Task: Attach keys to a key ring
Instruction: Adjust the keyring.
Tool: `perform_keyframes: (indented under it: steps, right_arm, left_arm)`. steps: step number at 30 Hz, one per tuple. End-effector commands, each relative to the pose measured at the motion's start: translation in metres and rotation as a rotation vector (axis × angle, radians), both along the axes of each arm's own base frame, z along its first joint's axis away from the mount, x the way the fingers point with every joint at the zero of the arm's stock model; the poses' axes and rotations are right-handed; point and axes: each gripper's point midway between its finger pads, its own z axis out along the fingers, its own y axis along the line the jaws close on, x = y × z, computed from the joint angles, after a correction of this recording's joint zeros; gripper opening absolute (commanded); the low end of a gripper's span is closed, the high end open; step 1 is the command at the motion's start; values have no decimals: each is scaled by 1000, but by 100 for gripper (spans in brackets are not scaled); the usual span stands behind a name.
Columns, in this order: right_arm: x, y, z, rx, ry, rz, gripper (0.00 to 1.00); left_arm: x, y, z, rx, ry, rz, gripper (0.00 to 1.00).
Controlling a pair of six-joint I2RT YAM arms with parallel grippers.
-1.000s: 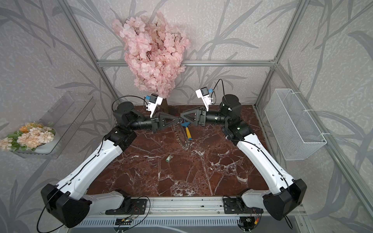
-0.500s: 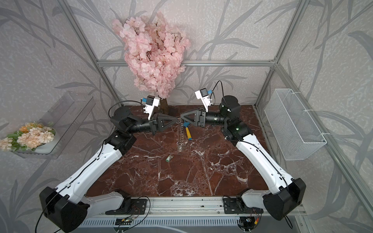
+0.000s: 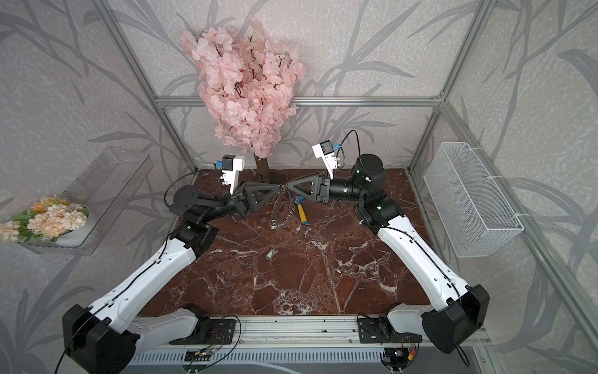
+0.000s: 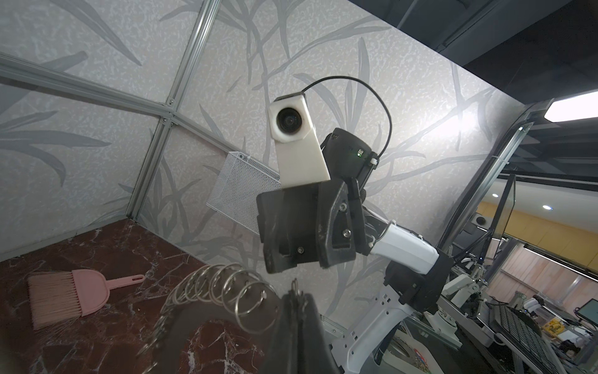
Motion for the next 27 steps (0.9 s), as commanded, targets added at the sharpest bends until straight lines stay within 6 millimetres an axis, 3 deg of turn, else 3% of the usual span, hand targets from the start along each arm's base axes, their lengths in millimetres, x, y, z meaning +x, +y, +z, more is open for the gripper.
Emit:
perform_keyframes:
  steps: [1, 17, 27]
  right_arm:
    - [-4, 5, 5, 12, -28, 24, 35]
    - [-18, 18, 13, 35, -48, 85, 29]
    - [-15, 11, 1, 9, -46, 8, 29]
  left_arm:
    - [-16, 8, 26, -74, -80, 1, 0]
    - [-19, 7, 24, -92, -72, -5, 0]
    - [-23, 14, 35, -121, -95, 28, 0]
